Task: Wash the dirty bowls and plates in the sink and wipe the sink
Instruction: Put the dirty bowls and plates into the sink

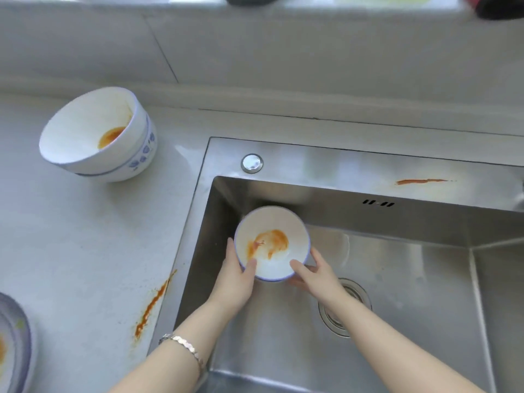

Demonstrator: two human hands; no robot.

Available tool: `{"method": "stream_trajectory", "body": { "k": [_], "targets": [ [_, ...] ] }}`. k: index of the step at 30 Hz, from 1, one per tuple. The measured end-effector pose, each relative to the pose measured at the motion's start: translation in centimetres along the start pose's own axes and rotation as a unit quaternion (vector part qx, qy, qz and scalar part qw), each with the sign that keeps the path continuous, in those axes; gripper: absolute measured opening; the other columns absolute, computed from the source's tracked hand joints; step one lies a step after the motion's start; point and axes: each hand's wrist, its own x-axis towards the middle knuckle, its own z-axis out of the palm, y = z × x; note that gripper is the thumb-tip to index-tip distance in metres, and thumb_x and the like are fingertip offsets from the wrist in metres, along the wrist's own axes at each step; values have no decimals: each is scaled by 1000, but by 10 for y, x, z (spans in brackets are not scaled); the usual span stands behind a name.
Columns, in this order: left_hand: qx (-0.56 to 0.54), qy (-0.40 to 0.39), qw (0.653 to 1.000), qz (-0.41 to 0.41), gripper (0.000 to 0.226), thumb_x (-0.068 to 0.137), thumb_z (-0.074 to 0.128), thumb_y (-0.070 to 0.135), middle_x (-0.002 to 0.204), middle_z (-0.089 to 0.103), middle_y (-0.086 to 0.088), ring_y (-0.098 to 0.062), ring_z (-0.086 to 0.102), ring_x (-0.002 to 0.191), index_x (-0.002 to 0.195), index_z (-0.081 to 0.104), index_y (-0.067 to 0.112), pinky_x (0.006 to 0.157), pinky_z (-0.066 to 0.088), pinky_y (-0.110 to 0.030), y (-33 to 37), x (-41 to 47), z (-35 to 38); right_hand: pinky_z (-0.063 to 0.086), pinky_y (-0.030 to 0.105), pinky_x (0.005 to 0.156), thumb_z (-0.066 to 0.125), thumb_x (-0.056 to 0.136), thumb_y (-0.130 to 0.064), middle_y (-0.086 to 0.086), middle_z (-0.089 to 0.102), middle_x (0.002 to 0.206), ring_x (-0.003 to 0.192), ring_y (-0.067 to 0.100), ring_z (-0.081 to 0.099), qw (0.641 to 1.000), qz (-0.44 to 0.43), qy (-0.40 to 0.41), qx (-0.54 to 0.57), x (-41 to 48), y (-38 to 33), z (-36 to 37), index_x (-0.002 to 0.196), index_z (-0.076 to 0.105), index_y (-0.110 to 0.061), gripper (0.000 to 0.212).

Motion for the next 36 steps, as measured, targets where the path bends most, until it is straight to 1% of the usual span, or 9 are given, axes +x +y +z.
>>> {"method": "stream_trajectory", "body": {
  "k": [4, 7, 11, 14, 18, 22, 26, 30, 36],
  "targets": [
    [117, -85, 989, -26, 55, 94, 48, 21, 138, 41, 5, -14, 43, 128, 144, 27, 17, 91, 32, -15, 5, -33, -23, 56, 21, 70, 59, 90, -16, 8, 62, 110, 94, 19, 62, 997, 18, 1, -74, -9, -13, 17, 140, 35, -20, 56],
    [153, -130, 980, 6, 33, 93, 50, 23, 124, 60, 5, -9, 55, 114, 126, 54, 22, 98, 41, -21, 12, -57, -58, 42, 25, 83, 59, 90, -25, 4, 58, 107, 98, 19, 55, 954, -6, 53, -295, -28, -36, 23, 135, 39, -11, 52],
    [64, -35, 997, 37, 19, 90, 49, 12, 87, 69, 2, -16, 66, 85, 88, 61, 27, 77, 50, -28, 31, -63, -133, 30, 29, 101, 51, 91, -28, 15, 41, 135, 127, 32, 36, 838, -34, 97, -535, -61, -86, 59, 140, 34, -12, 54],
    [13, 87, 992, 87, 14, 91, 50, 11, 90, 65, 0, -20, 64, 84, 101, 57, 18, 72, 46, -30, 44, -57, -202, 36, 28, 98, 50, 91, -30, 9, 50, 129, 120, 24, 46, 819, -116, 58, -558, -80, -130, 113, 135, 42, -16, 47],
    [-13, 220, 972, 77, 32, 91, 50, 24, 91, 54, 2, -25, 60, 94, 122, 41, 18, 75, 43, -33, 41, -36, -278, 48, 28, 77, 48, 92, -38, 3, 62, 95, 76, 15, 62, 904, -128, 8, -409, -83, -176, 196, 134, 43, -15, 49],
    [-129, 151, 980, 8, 57, 94, 49, 30, 114, 51, -4, -27, 59, 97, 144, 25, 18, 86, 52, -42, 45, -6, -307, 56, 28, 69, 50, 92, -44, 17, 52, 124, 80, 26, 67, 982, -42, -15, -181, -65, -202, 262, 147, 16, -21, 69],
    [-211, 4, 977, -36, 59, 95, 50, 30, 145, 34, -3, -27, 57, 101, 147, 21, 27, 84, 53, -38, 54, 20, -311, 56, 31, 67, 54, 91, -23, 15, 47, 129, 102, 35, 62, 998, -17, -6, -68, -43, -206, 289, 135, 32, -19, 49],
    [-278, -51, 959, -26, 45, 96, 48, 17, 115, 50, -2, -32, 61, 95, 133, 31, 34, 80, 55, -37, 56, 30, -306, 57, 33, 73, 51, 89, -10, 14, 57, 107, 82, 31, 65, 999, -26, 3, -24, -37, -196, 285, 135, 31, -30, 54],
    [-317, -3, 948, 20, 64, 90, 48, -2, 103, 56, -3, -32, 65, 89, 140, 24, 29, 69, 59, -31, 43, 7, -285, 58, 32, 76, 52, 85, -6, 17, 60, 116, 79, 25, 68, 997, -62, 12, -40, -58, -178, 266, 142, 29, -29, 66]
  ]
}}
